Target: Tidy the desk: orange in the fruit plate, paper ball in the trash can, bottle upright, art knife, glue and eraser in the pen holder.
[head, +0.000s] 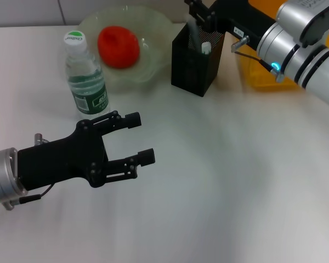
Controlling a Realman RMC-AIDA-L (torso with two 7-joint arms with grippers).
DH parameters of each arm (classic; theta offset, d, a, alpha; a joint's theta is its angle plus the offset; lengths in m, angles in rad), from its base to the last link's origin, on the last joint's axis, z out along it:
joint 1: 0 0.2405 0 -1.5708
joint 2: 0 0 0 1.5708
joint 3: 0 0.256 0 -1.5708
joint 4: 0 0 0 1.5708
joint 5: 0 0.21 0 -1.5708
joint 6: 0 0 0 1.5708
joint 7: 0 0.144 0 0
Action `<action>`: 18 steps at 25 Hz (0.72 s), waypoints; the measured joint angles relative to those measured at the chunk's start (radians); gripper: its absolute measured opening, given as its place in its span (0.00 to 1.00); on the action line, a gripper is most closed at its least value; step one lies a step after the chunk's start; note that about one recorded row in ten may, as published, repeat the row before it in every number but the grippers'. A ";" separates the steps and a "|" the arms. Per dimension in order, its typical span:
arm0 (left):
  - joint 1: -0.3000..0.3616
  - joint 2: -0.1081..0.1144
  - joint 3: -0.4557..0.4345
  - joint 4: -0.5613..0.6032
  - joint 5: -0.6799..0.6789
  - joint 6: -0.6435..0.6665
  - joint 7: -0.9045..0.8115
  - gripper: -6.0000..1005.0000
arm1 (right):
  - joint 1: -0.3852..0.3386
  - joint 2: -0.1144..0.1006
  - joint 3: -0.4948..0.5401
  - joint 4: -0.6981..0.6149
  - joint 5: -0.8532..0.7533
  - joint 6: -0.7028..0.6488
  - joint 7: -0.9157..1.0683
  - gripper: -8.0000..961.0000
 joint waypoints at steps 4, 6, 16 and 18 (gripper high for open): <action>0.000 0.001 0.000 0.000 0.000 0.005 0.001 0.81 | -0.050 -0.001 0.030 -0.038 0.003 -0.102 0.127 0.47; 0.000 0.001 0.000 0.000 0.000 0.008 0.001 0.81 | -0.072 -0.003 0.028 -0.063 0.002 -0.141 0.187 0.54; -0.025 0.007 0.000 0.009 0.004 0.012 -0.013 0.81 | -0.342 -0.026 -0.016 -0.396 -0.208 -0.576 0.655 0.73; -0.034 0.012 0.004 0.009 0.006 0.012 -0.030 0.81 | -0.379 -0.047 -0.020 -0.438 -0.293 -0.667 0.689 0.72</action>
